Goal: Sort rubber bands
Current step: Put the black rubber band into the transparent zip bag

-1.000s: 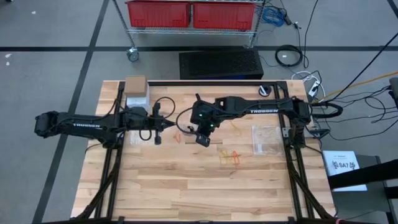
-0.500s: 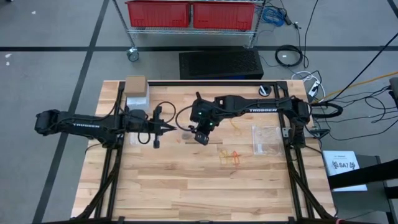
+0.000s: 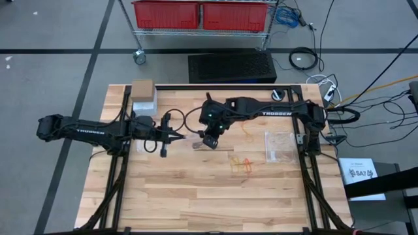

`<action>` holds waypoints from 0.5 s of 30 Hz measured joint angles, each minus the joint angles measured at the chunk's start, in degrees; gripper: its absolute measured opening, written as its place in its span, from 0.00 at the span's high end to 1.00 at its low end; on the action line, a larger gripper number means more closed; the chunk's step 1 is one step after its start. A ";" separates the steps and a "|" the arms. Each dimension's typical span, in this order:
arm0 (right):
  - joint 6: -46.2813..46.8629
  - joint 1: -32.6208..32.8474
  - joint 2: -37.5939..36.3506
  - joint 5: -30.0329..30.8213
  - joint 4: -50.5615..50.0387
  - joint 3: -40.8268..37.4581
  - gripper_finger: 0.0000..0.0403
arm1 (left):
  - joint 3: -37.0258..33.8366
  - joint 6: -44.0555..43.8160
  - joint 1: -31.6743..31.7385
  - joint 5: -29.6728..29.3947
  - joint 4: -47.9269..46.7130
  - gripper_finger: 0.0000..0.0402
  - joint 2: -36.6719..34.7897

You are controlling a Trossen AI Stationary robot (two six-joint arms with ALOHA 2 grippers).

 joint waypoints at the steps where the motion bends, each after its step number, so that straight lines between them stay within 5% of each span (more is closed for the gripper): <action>1: -0.08 0.00 0.00 0.04 -0.29 0.77 0.79 | 0.00 0.00 0.00 0.00 -0.02 1.00 0.00; 8: -3.14 0.10 -0.11 0.48 -0.66 3.99 0.81 | 0.00 0.00 0.00 0.01 -0.04 1.00 0.00; 15: -4.80 0.79 0.36 0.69 -1.30 3.97 0.95 | 0.00 -0.01 0.00 0.26 -0.02 1.00 0.00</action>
